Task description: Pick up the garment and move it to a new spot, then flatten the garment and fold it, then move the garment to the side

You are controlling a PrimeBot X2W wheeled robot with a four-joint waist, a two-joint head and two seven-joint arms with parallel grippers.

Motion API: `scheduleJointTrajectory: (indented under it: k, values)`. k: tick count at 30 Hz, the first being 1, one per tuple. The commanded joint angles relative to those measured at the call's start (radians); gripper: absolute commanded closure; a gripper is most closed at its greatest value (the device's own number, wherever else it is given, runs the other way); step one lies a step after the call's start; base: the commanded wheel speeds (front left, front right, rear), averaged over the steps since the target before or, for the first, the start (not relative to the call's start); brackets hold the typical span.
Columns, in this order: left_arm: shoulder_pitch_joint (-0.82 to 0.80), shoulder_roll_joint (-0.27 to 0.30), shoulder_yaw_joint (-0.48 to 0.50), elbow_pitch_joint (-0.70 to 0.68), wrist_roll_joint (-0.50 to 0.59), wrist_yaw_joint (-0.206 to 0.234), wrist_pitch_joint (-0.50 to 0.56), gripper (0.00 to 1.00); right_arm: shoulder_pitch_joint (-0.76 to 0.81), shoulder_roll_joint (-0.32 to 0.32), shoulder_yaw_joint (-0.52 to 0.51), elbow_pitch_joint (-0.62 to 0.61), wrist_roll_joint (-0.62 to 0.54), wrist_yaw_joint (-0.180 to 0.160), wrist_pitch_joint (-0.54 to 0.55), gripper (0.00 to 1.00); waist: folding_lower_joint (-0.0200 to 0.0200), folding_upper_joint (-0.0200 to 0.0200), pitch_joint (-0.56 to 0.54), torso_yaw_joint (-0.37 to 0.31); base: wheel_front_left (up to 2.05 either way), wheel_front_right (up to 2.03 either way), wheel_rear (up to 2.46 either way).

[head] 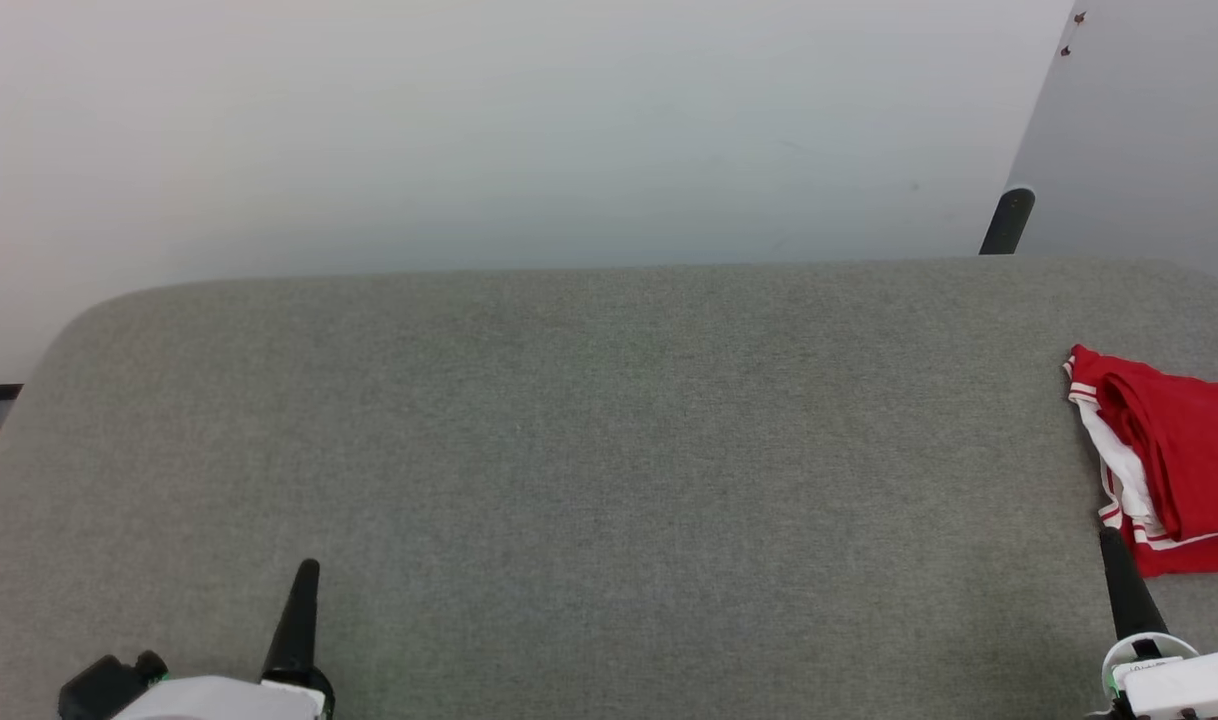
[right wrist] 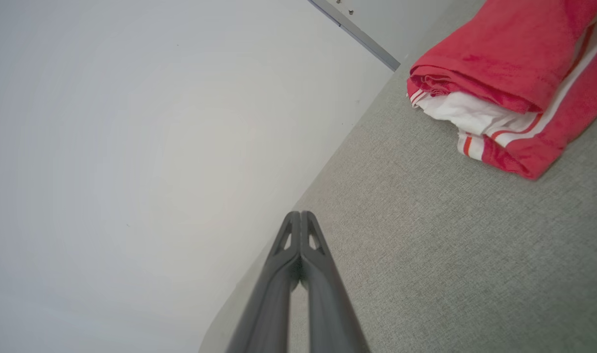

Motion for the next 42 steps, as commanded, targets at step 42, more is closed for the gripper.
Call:
scheduleJointTrajectory:
  k: [42]
  values:
    - [-0.089, -0.049, 0.032, 0.009, -0.320, 0.000, 0.096, 1.00, -0.084, 0.042, 0.012, 0.045, 0.378, 0.000, 0.081, 1.00, 0.0000, 0.0000, 0.026, 0.006, 0.00, 0.00, 0.00]
